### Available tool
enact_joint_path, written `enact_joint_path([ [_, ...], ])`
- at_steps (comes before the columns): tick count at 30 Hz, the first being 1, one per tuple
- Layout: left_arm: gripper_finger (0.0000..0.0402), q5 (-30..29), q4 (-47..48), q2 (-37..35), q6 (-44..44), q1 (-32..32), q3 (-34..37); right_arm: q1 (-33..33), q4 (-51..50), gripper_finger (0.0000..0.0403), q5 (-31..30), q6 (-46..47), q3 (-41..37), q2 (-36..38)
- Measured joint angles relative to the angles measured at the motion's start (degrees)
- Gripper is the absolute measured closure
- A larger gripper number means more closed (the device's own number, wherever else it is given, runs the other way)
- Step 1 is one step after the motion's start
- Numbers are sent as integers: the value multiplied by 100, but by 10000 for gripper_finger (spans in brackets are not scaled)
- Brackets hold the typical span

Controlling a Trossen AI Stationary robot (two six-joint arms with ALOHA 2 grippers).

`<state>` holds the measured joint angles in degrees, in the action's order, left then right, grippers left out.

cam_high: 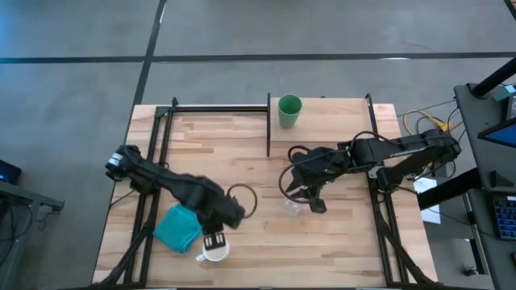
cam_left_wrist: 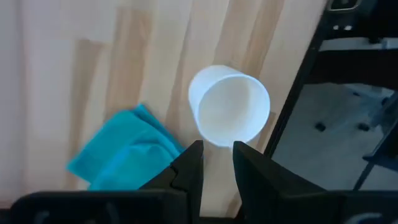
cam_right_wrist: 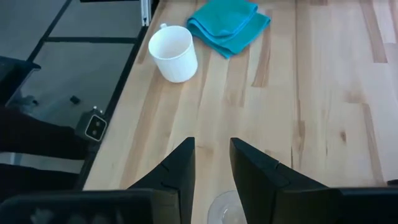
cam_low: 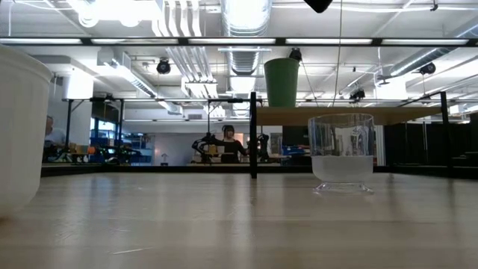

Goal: Stack small to large cups/mugs on shelf
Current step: Put the white mug on the shelf

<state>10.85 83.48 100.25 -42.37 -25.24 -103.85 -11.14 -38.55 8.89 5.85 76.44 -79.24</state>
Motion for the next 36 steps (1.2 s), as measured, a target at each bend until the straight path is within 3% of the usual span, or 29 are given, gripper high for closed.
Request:
enact_joint_path([
  [6, 329, 190, -639, 0, -1032, -289, 605, 0, -23, 307, 0, -67, -42, -9],
  [12, 329, 50, -1306, -2, -937, -414, 896, 0, -21, 307, -1, -189, -39, -27],
  [16, 329, -137, -1884, -4, -135, -416, 1179, 2, -18, 307, -2, -243, -44, -35],
  [24, 329, -151, -1854, -26, 1715, -410, 1638, 2, -24, 307, -2, -331, -63, -7],
  [29, 329, -151, -1942, 65, 3048, -412, 1661, 0, -26, 307, -1, -333, -69, -7],
  [36, 329, -203, -2182, 87, 4252, -397, 1721, 2, -9, 307, -3, -309, -71, -9],
])
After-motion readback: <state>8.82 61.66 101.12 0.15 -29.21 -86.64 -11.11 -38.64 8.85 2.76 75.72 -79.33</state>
